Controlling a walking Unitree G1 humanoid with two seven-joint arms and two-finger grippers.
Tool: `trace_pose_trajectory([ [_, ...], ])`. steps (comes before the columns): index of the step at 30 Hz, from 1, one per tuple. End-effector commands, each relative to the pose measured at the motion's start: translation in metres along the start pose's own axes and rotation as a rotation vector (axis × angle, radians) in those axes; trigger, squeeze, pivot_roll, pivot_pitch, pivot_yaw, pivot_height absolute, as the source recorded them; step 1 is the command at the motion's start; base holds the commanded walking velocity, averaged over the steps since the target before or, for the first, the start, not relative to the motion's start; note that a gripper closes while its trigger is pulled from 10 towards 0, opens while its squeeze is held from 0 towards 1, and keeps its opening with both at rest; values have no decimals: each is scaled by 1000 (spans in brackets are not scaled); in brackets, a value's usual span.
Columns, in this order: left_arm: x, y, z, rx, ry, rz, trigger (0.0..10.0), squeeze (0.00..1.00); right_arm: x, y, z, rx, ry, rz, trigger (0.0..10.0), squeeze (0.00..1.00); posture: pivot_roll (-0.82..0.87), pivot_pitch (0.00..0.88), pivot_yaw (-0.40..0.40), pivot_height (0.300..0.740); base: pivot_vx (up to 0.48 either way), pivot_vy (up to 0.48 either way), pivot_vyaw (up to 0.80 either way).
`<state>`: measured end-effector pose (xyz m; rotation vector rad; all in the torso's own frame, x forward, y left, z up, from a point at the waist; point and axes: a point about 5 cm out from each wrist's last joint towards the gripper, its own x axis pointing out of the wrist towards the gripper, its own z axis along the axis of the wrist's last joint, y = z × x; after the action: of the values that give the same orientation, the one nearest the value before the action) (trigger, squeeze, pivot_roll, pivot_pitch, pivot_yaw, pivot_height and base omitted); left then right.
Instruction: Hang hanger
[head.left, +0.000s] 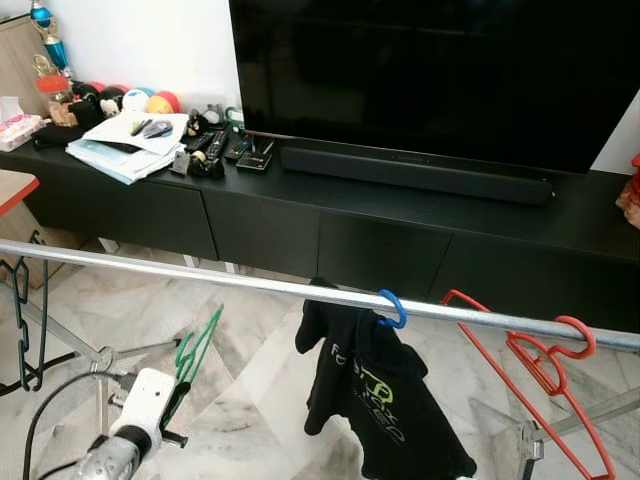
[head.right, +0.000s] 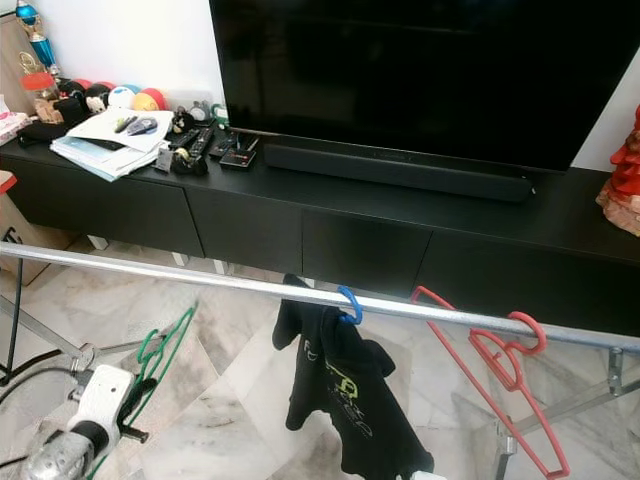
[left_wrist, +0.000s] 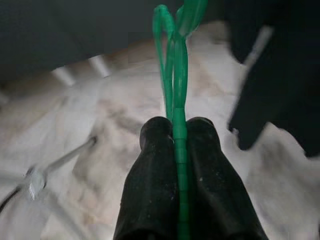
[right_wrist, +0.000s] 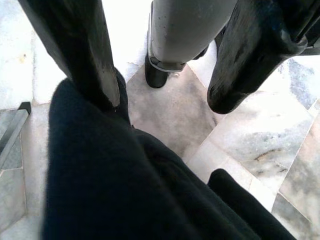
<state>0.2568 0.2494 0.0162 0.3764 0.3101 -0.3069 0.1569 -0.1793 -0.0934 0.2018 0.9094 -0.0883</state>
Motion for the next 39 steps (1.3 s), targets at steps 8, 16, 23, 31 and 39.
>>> trace_pose_trajectory([
  [8, 11, 27, 45, -10, -185, 92, 10000, 0, 0, 0, -2, -16, 13, 8, 10000, 0, 31, 85, -21, 740, 0, 0, 0],
  [16, 24, 30, 79, 1, -281, 91, 10000, 0, -1, -1, -4, -17, 22, 2, 10000, 0, 25, 85, -20, 740, 0, 0, 0],
  [23, 23, 31, 87, 2, -324, 78, 10000, 0, -1, -1, -5, -16, 27, 1, 10000, 0, 23, 86, -19, 740, 0, 0, 0],
  [31, 15, 36, 91, 11, -350, 68, 10000, 0, -1, -1, -6, -17, 29, 5, 10000, 0, 30, 90, -22, 740, 0, 0, 0],
  [39, 21, 42, 90, -37, -290, 144, 10000, 0, -1, 0, -6, -21, 33, 4, 10000, 0, 29, 87, -24, 740, 0, 0, 0],
])
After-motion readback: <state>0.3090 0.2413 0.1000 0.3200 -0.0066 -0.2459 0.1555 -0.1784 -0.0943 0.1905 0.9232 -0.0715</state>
